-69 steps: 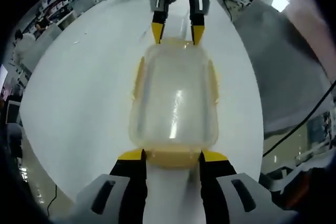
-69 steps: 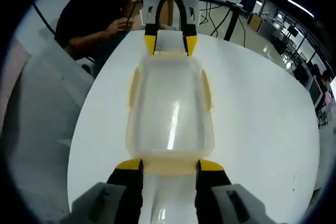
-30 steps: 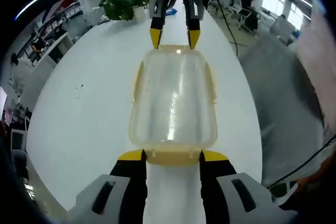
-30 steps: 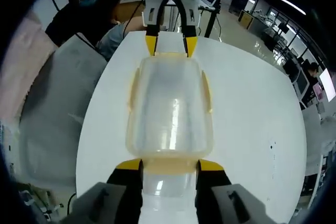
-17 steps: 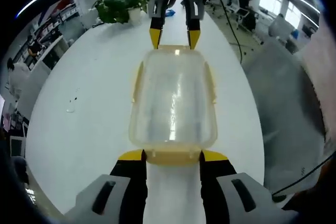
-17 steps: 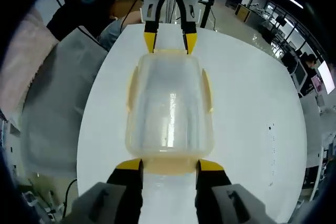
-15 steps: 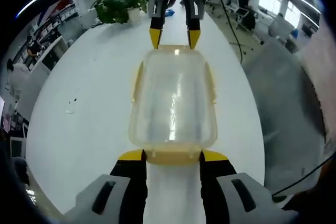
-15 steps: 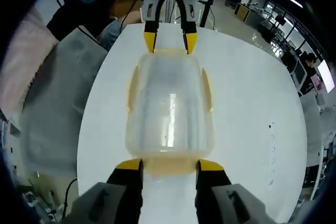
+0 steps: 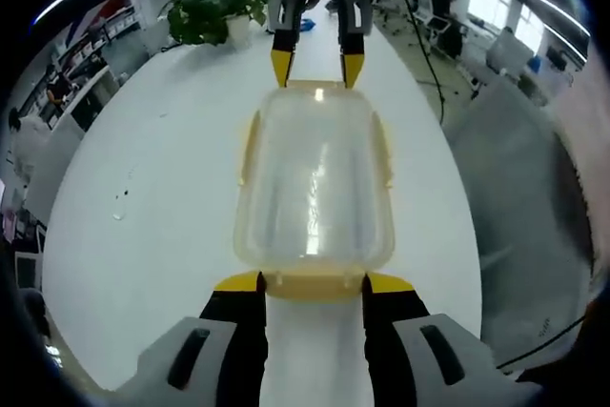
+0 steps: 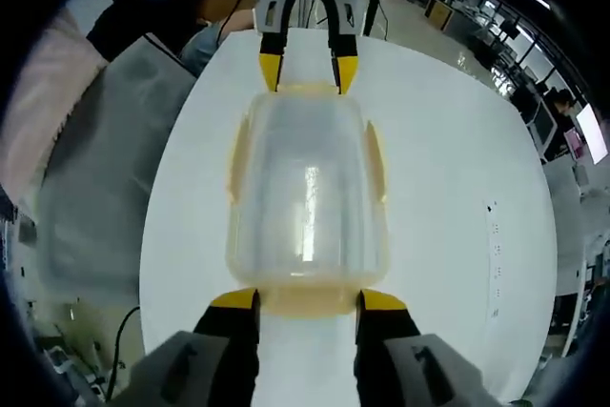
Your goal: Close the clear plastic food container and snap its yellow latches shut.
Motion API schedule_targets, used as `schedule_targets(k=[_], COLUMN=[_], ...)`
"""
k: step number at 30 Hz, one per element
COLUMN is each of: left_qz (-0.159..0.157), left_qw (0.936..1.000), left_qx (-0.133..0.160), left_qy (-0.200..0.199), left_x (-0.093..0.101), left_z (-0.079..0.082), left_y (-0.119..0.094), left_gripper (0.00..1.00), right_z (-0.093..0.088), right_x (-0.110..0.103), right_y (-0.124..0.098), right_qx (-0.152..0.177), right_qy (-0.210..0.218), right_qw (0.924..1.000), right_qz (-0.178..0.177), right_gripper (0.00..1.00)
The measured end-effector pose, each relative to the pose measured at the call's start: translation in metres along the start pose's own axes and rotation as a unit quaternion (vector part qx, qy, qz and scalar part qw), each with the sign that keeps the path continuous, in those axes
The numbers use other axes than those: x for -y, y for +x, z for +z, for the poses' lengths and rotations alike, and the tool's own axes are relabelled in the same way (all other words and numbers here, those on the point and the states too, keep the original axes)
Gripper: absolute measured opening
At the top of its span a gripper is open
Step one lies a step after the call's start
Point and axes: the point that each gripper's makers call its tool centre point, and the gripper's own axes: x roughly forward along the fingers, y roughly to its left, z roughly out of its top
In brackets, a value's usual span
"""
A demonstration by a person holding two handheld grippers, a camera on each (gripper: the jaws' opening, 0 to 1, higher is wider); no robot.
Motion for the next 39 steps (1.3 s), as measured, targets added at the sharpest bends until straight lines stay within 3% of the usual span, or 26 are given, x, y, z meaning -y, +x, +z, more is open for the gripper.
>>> schedule_targets(k=[11, 24, 39], left_qz=[-0.007, -0.022, -0.019], left_qw=[1.0000, 0.9997, 0.9997], left_qx=[-0.005, -0.010, -0.018], left_qy=[0.002, -0.006, -0.002], left_x=[-0.002, 0.000, -0.002], left_z=[0.006, 0.001, -0.005], left_y=[0.011, 0.024, 0.035], left_gripper=[0.37, 0.37, 0.38], right_z=[-0.013, -0.023, -0.028], right_x=[-0.001, -0.004, -0.004], right_y=[0.004, 0.023, 0.032], right_qx=[-0.008, -0.015, -0.018], right_qy=[0.008, 0.016, 0.026], right_qw=[0.9999, 0.9996, 0.9994], right_qz=[0.006, 0.015, 0.016], right_gripper=[0.36, 0.37, 0.38])
